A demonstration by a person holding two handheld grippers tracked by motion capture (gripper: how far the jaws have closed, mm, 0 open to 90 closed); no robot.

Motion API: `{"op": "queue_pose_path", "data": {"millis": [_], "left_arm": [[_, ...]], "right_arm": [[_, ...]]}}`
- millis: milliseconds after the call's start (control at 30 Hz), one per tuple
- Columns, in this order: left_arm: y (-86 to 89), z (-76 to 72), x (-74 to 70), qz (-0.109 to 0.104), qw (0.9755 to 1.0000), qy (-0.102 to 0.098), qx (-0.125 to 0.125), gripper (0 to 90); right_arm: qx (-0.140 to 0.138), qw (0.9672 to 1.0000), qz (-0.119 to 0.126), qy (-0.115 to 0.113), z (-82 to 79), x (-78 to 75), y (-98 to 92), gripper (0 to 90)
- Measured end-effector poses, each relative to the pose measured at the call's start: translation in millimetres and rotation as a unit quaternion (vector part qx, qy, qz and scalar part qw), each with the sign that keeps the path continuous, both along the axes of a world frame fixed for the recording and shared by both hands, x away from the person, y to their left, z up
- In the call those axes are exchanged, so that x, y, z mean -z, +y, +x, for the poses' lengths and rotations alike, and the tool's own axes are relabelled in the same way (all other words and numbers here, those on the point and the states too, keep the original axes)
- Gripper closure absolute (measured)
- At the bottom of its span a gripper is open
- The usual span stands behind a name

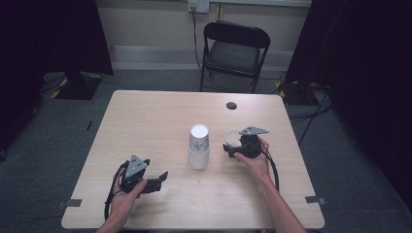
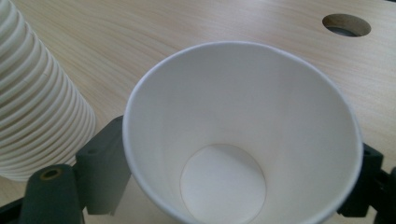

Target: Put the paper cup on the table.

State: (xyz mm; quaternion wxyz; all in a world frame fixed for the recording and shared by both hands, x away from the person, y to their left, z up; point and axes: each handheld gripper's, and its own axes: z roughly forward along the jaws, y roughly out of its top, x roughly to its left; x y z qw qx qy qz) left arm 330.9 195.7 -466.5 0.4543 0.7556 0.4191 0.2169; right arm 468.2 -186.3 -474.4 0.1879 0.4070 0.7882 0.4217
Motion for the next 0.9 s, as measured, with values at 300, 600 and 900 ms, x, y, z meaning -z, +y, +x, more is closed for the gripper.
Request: {"op": "queue_pose_path", "data": {"millis": [300, 600, 900], "left_arm": [[-2.0, -0.4, 0.7, 0.001, 1.0000, 0.002, 0.003, 17.1], [-2.9, -1.5, 0.5, 0.000, 1.0000, 0.004, 0.005, 17.0], [-4.9, -1.6, 1.1, 0.006, 0.9999, 0.003, 0.010, 17.0]], "right_arm": [[0.014, 0.9997, 0.010, 0.018, -0.3, -0.2, -6.7, 14.2], [0.016, 0.9995, 0.010, 0.024, -7.9, -3.6, -7.7, 14.0], [0.020, 0.9995, 0.001, 0.023, -17.9, -4.3, -8.8, 14.2]]}}
